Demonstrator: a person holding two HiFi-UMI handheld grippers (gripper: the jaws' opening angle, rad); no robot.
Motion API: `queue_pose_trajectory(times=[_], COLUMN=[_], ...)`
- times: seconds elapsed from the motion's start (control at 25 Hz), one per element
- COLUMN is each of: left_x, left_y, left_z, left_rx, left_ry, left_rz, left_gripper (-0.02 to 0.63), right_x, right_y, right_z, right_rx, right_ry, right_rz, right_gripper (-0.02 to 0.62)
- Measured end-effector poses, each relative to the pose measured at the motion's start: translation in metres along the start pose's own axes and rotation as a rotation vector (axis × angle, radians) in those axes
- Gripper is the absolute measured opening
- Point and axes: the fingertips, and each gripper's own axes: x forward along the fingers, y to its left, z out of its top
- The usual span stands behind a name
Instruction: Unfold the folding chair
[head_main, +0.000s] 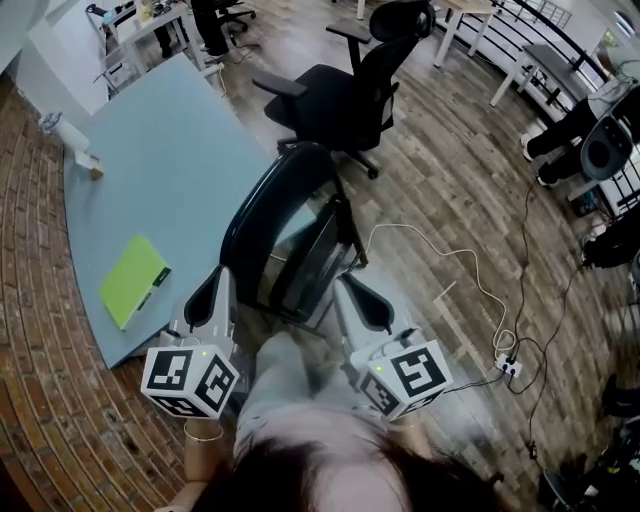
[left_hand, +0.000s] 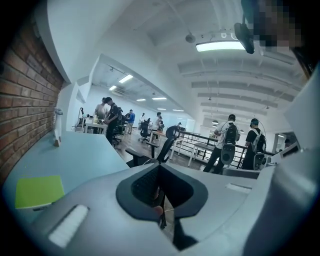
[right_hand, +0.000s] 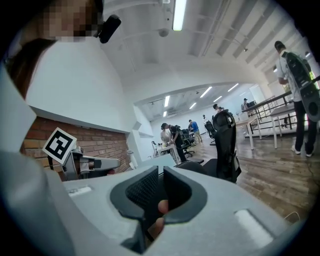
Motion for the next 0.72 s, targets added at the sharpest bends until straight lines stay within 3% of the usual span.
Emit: queue_pose_trajectory(times=[0.72], left_x=[0.079], left_y=[0.048], left_z=[-0.019], left_rx=[0.133], left_ry=[0.256], left_rz=[-0.189], left_gripper=[0.069], right_x=[0.065], right_y=[-0.034], right_z=[-0.053], right_rx=[0.139], right_ry=[0.075], right_rz=[-0.157], right_gripper=[0.063])
